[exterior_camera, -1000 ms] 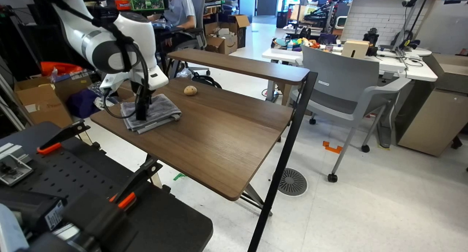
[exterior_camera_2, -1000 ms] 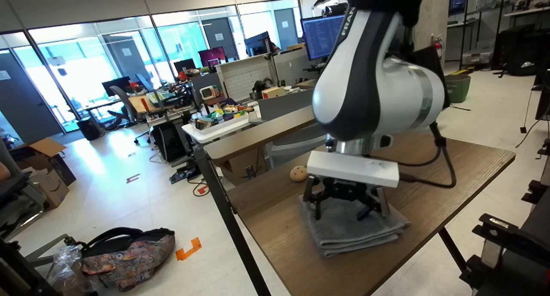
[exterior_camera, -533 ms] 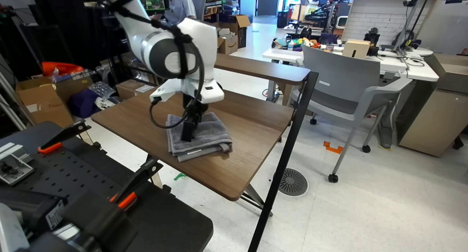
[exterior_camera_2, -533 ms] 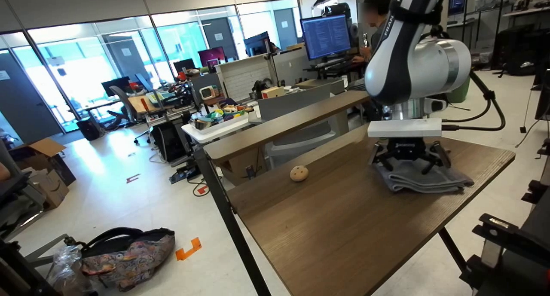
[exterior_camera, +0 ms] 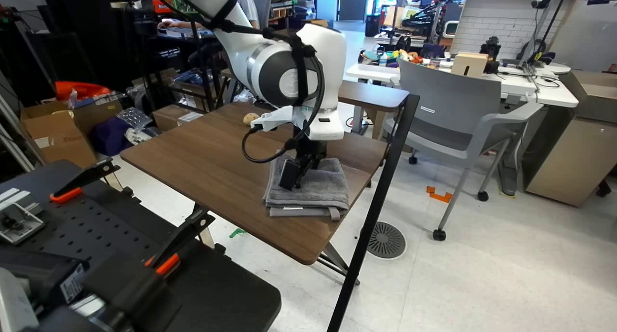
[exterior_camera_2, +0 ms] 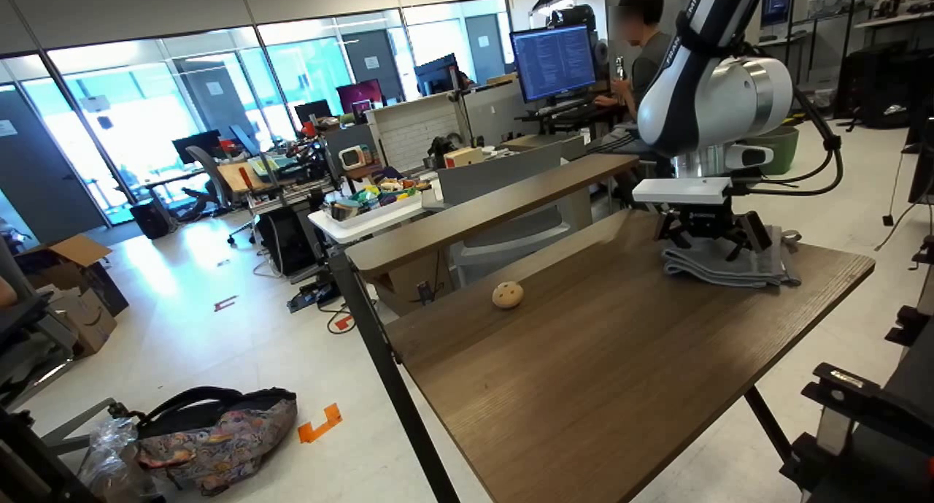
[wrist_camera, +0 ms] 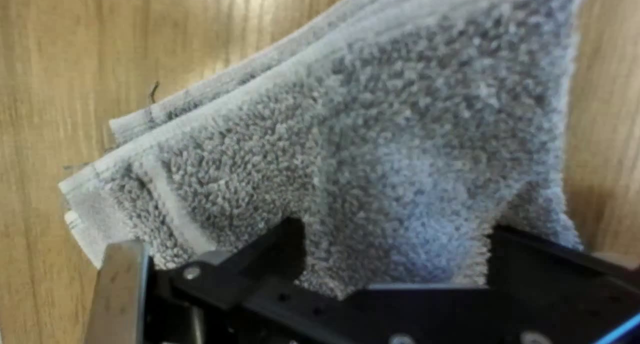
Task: Wipe the table using the grey towel
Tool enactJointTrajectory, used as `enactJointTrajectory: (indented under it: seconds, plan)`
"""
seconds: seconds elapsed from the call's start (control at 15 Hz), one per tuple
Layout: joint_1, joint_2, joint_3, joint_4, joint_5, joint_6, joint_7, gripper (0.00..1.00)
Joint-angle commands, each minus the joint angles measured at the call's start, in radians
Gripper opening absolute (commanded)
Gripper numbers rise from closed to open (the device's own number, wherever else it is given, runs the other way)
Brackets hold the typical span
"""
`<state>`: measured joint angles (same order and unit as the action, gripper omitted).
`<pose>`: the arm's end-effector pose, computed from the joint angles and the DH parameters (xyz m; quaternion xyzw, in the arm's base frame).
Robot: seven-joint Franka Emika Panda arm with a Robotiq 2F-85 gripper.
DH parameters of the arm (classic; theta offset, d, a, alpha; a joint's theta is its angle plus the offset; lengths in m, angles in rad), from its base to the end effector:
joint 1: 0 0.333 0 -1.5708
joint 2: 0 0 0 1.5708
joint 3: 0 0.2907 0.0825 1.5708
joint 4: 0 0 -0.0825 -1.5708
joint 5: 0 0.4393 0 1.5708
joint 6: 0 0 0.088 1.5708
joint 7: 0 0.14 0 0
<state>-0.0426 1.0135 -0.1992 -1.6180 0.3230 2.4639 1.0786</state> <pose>0.6284 -0.1571 -0.0681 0.7276 -0.6827 -0.0629 0.0233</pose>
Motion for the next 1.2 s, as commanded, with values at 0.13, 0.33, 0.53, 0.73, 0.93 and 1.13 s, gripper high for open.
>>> enactJointTrajectory:
  seconds: [0.13, 0.33, 0.53, 0.73, 0.93, 1.13]
  plan:
    - [-0.018, 0.161, 0.012, 0.132, 0.064, 0.144, 0.236, 1.0]
    - [-0.012, 0.182, 0.033, 0.158, 0.102, 0.232, 0.361, 1.0]
    - [-0.019, 0.188, 0.088, 0.19, 0.141, 0.283, 0.45, 1.0]
    - [-0.004, 0.189, 0.144, 0.232, 0.159, 0.323, 0.502, 1.0]
    - [0.024, 0.202, 0.201, 0.253, 0.15, 0.393, 0.504, 1.0]
    - [0.035, 0.222, 0.26, 0.266, 0.148, 0.445, 0.478, 1.0]
